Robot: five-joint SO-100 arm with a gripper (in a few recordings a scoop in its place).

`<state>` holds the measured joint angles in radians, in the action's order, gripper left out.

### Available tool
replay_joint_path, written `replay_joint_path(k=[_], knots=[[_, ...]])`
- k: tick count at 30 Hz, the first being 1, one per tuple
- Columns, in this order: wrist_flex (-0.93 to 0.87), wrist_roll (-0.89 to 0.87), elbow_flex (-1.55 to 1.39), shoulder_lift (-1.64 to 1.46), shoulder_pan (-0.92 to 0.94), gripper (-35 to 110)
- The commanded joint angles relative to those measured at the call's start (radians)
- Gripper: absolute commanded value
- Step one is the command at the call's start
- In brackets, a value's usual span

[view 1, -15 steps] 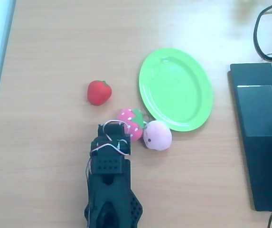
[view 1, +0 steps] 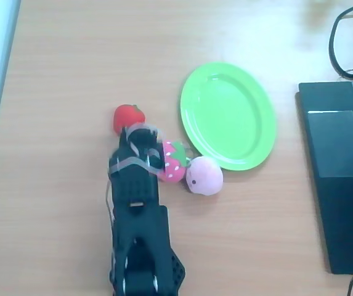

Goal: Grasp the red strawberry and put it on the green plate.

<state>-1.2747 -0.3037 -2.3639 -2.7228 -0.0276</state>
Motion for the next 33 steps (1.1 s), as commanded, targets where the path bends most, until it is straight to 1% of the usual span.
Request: replay_joint_path(k=[1, 3, 5, 6, 7, 8, 9, 10, 11, 15, 24, 27, 33], knots=[[-0.094, -0.169, 0.331, 0.198, 0.008, -8], [-0.095, -0.239, 0.373, 0.221, 0.009, -8], [-0.095, -0.273, 0.371, 0.215, 0.000, -8], [-0.095, -0.285, 0.362, 0.210, -0.005, -3], [-0.098, -0.308, 0.347, 0.209, -0.009, 12], [-0.107, -0.333, 0.331, 0.212, -0.014, 34], [-0.114, -0.345, 0.321, 0.221, -0.015, 49], [-0.115, -0.354, 0.308, 0.230, -0.014, 56], [-0.117, -0.365, 0.296, 0.238, -0.009, 60], [-0.118, -0.403, 0.259, 0.276, 0.012, 63], [-0.067, -0.410, 0.173, 0.341, 0.008, 64], [-0.060, -0.411, 0.169, 0.403, -0.014, 66], [0.035, -0.425, 0.206, 0.578, -0.066, 68]])
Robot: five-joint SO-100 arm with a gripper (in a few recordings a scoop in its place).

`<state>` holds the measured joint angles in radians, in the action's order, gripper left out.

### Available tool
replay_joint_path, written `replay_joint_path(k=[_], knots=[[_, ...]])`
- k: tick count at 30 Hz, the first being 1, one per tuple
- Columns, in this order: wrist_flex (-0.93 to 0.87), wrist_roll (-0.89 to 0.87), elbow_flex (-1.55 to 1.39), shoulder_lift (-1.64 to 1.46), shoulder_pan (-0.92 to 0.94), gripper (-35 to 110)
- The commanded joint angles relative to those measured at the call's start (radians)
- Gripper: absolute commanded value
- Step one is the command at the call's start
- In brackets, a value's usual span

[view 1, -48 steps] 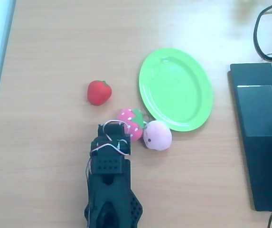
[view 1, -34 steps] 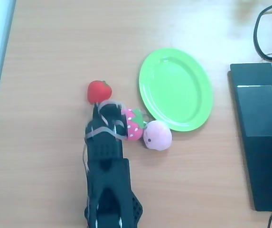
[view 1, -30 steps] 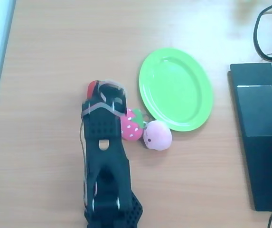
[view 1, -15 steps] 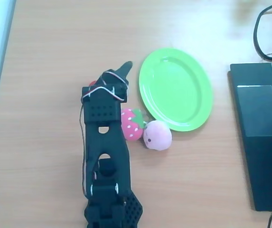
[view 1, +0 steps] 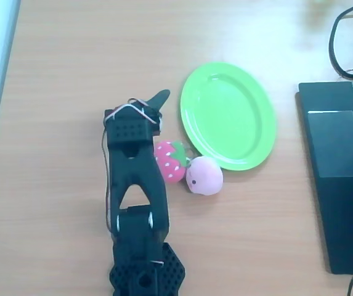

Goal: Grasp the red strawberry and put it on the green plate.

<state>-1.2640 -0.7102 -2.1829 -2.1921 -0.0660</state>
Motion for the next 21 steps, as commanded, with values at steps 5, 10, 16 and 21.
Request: replay_joint_path(k=[5, 10, 16, 21], knots=[[0.117, -0.034, 0.089, 0.210, -0.067, 70], [0.166, -0.048, 0.173, 0.341, -0.097, 70], [0.227, -0.041, 0.225, 0.428, -0.114, 67], [0.247, -0.032, 0.225, 0.459, -0.123, 67]])
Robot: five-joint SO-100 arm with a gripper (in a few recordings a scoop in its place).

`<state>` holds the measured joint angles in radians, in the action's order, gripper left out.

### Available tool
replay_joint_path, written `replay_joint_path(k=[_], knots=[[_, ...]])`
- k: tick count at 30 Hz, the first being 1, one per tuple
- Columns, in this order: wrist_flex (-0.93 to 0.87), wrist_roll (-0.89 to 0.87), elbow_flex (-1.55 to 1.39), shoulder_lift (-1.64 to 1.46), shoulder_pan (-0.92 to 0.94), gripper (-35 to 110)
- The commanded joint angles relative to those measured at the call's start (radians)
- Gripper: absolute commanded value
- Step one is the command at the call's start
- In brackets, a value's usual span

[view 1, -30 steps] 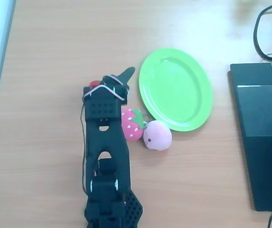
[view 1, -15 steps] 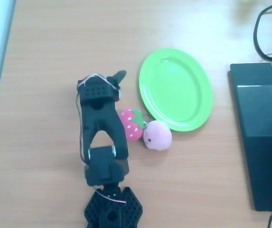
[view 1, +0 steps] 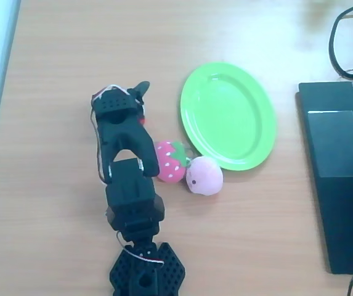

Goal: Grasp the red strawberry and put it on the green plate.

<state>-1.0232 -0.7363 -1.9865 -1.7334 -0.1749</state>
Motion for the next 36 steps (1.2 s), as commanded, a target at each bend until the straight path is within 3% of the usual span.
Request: replay_joint_path(k=[1, 19, 29, 36], knots=[[0.008, -0.005, 0.028, 0.005, -0.014, 67], [0.028, -0.011, 0.028, 0.077, -0.014, 65], [0.095, -0.003, 0.028, 0.094, 0.015, 29], [0.095, -0.008, 0.023, 0.104, 0.034, 25]])
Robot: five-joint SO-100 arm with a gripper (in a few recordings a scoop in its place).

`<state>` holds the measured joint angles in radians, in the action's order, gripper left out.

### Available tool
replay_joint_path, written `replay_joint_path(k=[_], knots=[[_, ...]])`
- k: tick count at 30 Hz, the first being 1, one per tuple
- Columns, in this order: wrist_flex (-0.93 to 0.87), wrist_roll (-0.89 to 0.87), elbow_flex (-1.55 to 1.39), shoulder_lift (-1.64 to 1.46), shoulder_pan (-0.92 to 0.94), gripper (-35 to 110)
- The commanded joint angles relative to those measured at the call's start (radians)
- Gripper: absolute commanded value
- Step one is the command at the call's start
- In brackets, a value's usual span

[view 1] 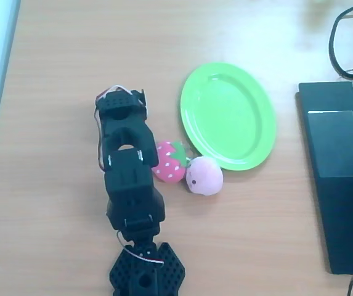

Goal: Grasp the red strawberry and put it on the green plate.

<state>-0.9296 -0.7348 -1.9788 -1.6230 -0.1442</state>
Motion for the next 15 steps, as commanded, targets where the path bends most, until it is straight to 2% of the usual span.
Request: replay_joint_path(k=[1, 3, 9, 15], knots=[[0.002, -0.003, 0.015, -0.005, 0.005, 21], [0.002, 0.005, 0.015, -0.003, 0.009, 17], [-0.006, 0.012, 0.017, -0.032, 0.025, 17], [-0.021, 0.106, 0.011, -0.207, 0.037, 17]])
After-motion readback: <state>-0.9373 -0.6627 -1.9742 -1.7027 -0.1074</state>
